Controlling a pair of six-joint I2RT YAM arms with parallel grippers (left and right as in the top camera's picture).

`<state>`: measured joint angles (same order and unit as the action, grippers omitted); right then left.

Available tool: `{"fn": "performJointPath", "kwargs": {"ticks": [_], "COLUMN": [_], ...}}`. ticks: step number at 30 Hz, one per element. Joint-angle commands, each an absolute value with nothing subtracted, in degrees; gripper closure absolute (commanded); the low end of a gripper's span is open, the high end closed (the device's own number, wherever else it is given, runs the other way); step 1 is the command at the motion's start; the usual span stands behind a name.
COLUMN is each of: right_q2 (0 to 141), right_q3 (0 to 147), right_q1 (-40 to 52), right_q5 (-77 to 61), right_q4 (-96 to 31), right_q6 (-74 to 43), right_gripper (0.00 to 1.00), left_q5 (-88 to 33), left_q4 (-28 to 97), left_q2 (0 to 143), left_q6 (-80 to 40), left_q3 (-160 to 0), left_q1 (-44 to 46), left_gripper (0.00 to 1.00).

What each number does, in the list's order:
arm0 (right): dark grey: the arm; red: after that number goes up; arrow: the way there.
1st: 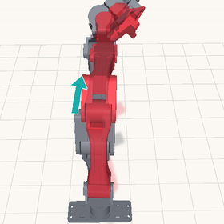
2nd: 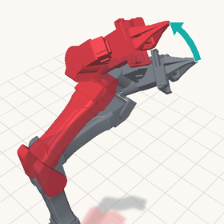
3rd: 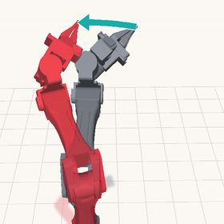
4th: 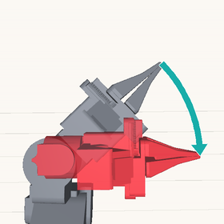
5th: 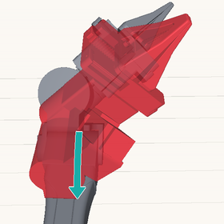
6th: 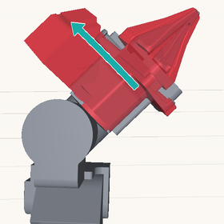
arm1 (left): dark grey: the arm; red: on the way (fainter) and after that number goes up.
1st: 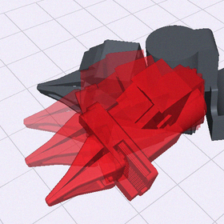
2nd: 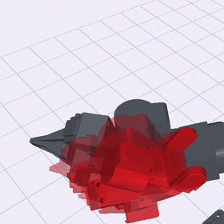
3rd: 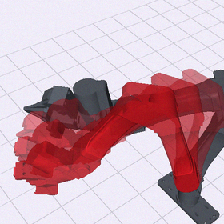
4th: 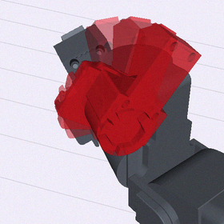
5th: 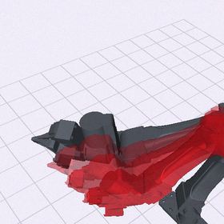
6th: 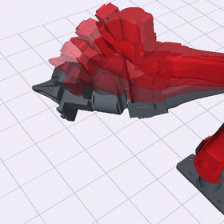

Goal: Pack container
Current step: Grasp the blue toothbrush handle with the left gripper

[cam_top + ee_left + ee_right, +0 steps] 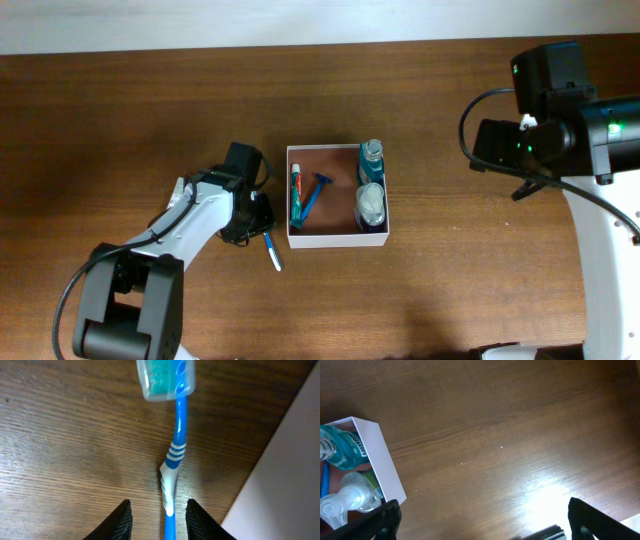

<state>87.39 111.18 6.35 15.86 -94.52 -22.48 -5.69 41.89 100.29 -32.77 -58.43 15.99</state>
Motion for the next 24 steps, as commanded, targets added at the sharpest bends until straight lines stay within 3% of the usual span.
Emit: {"fn": "performJointPath", "kwargs": {"ticks": [1,24], "right_q2": [87.48,87.48], "right_q3": [111.77,111.77], "right_q1": [5.96,5.96], "right_q5": [16.78,16.78], "right_q4": [-94.50,-94.50], "right_q6": [-22.72,-22.72], "right_gripper": [0.02,0.02], "left_q5": [-6.20,-1.69], "left_q4": [40.40,31.86], "left_q2": [100.16,100.38], "left_q6": [-32.10,-32.10], "left_q3": [-57.43,-53.39], "left_q1": [15.97,16.40], "left_gripper": [0.64,0.67]}}
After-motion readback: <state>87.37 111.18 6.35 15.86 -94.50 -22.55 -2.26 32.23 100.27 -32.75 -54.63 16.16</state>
